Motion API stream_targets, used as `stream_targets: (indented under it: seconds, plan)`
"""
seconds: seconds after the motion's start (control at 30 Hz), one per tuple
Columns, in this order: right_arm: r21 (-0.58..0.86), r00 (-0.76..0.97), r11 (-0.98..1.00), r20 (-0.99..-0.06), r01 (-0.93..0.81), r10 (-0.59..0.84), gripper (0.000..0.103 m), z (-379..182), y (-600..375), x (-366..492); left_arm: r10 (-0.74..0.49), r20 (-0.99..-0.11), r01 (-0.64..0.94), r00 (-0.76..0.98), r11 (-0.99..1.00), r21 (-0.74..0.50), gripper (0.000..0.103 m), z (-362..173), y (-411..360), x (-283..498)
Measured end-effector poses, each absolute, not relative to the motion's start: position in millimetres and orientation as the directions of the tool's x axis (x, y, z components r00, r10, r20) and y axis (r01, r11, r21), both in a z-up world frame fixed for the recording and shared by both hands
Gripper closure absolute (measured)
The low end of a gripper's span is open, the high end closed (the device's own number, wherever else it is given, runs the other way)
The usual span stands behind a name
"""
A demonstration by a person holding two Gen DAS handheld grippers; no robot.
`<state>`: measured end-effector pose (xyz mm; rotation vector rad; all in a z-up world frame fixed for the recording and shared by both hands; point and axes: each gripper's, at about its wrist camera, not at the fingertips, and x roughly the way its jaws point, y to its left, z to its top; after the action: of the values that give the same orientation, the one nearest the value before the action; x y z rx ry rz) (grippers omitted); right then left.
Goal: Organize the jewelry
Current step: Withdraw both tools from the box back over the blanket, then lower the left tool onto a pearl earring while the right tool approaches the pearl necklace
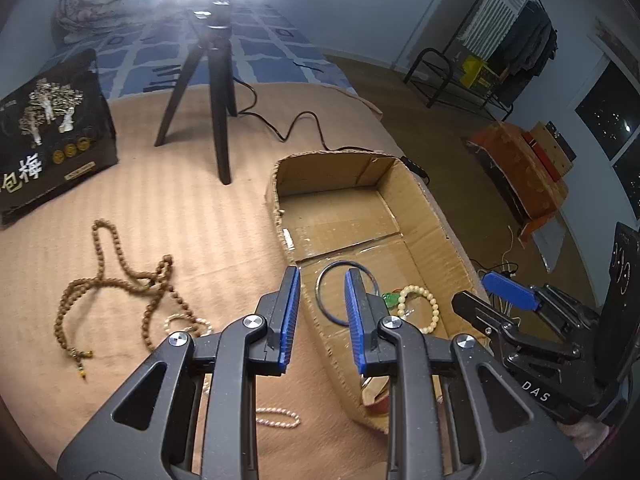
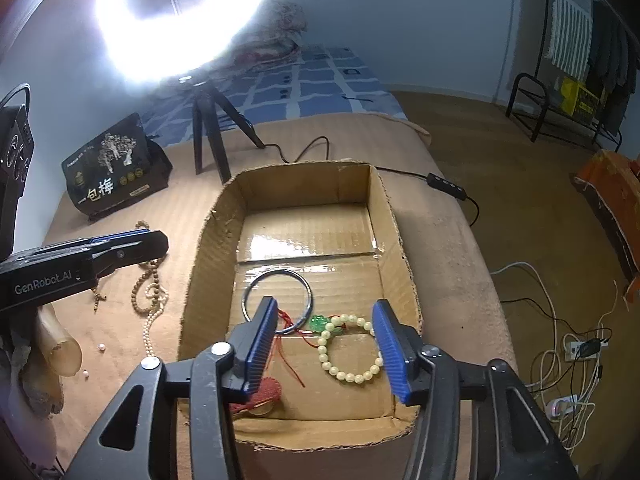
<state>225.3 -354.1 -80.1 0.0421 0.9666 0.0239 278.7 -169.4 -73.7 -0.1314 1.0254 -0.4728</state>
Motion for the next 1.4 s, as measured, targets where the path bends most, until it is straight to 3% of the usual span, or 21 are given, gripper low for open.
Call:
stream_targets:
  seconds: [0.2, 0.3, 0.63, 1.0, 1.3, 1.4]
  plan:
    - [0.076, 0.597, 0.996, -0.797, -0.047, 0.089, 0.031, -71, -339, 217, -0.421, -0.781, 0.297, 0.461, 0.903, -0.312, 0.081, -63, -140, 263]
    - [0.115, 0.613, 0.99, -0.777, -0.086, 0.144, 0.025, -66, -327, 213, -0.41, -0.773, 0.292, 0.484, 0.909, -0.299, 0.063, -59, -122, 253]
    - [0.127, 0.613, 0.969, -0.755, -0.212, 0.233, 0.012, -60, -268, 208, -0.341, -0.792, 0.204, 0.506, 0.94, -0.275, 0.062, -62, -34, 215]
    - [0.148, 0.532, 0.945, -0.797, -0.29, 0.288, 0.013, -80, -212, 219, -0.308, -0.832, 0.133, 0.461, 0.951, -0.279, 0.062, -94, 22, 192]
    - [0.181, 0.397, 0.935, -0.869, -0.304, 0.297, 0.04, -118, -184, 232, -0.333, -0.873, 0.17, 0.356, 0.942, -0.29, 0.062, -132, 21, 179]
    - [0.181, 0.373, 0.938, -0.882, -0.296, 0.288, 0.045, -127, -181, 234, -0.337, -0.883, 0.162, 0.326, 0.941, -0.298, 0.062, -145, 22, 179]
